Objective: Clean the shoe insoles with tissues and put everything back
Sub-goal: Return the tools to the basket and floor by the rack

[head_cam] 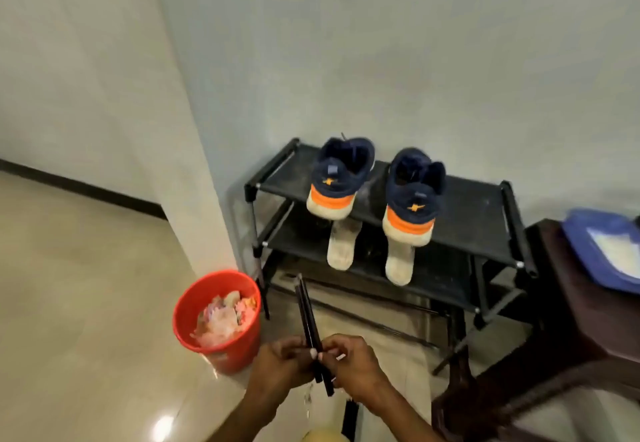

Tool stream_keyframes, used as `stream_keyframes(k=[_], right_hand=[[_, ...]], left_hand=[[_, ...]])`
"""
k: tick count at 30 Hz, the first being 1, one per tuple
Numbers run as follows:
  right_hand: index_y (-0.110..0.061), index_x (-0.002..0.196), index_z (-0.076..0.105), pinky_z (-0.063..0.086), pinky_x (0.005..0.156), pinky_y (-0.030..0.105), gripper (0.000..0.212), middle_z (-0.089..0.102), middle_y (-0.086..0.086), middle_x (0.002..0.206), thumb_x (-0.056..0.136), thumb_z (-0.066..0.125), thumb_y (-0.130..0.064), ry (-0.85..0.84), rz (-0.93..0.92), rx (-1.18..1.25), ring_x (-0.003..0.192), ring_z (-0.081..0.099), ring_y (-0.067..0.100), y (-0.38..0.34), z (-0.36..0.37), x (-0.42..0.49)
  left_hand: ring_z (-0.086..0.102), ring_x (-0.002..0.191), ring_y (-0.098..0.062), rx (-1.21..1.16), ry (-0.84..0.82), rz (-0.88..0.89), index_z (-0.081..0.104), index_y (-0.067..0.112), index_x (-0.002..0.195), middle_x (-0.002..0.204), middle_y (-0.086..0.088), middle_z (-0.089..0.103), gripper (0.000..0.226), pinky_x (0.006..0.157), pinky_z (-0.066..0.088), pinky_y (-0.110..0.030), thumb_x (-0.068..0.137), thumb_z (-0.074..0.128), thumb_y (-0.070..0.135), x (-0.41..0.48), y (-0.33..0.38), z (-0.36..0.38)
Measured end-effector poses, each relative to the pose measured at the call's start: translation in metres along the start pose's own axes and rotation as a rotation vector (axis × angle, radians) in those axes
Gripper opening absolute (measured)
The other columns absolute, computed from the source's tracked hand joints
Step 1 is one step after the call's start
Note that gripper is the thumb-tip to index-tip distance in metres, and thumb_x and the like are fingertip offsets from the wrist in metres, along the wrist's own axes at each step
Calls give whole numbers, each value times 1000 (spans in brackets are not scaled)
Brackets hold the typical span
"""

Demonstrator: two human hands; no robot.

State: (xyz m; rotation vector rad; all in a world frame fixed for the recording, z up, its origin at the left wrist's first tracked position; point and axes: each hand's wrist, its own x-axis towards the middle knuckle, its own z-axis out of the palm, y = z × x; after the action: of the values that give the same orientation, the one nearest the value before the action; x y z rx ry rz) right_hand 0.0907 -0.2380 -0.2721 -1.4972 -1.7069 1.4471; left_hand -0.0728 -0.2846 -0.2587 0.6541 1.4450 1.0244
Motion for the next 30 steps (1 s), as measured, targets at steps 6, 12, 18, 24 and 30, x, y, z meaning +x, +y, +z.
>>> stream_keyframes(k=[6, 12, 18, 24, 30], right_hand=[[-19, 94, 74, 58, 61, 38, 16, 74, 8, 80, 84, 76, -31, 194, -289, 68, 71, 71, 20, -138, -73, -55], [-22, 97, 75, 62, 71, 35, 9, 75, -2, 80, 88, 73, -24, 412, -448, 65, 75, 73, 9, -230, -183, -121], [-30, 95, 75, 62, 76, 40, 18, 76, -5, 83, 82, 75, -43, 645, -416, 29, 78, 74, 11, -230, -296, -176], [-23, 93, 76, 63, 64, 44, 17, 74, 1, 77, 84, 76, -37, 817, -361, 33, 69, 74, 17, -190, -392, -226], [-22, 90, 72, 63, 68, 30, 6, 73, -4, 79, 87, 76, -25, 925, -222, -17, 72, 72, 7, -138, -477, -247]], left_hand=[[76, 92, -31, 27, -114, 297, 74, 0, 108, 100, -22, 77, 20, 75, 63, -36, 89, 72, -2, -79, 155, 31], [77, 93, -27, 102, -249, 492, 75, 7, 105, 97, -14, 79, 17, 79, 63, -37, 90, 73, 1, -137, 277, 117], [77, 92, -30, 150, -365, 541, 73, 3, 111, 102, -16, 78, 26, 86, 62, -48, 85, 79, 5, -155, 318, 235], [77, 90, -31, 190, -509, 544, 70, -1, 115, 102, -18, 77, 35, 84, 62, -48, 83, 82, 4, -160, 315, 361], [78, 84, -32, 210, -567, 484, 73, -1, 106, 96, -19, 77, 32, 79, 64, -47, 78, 86, 5, -143, 290, 477]])
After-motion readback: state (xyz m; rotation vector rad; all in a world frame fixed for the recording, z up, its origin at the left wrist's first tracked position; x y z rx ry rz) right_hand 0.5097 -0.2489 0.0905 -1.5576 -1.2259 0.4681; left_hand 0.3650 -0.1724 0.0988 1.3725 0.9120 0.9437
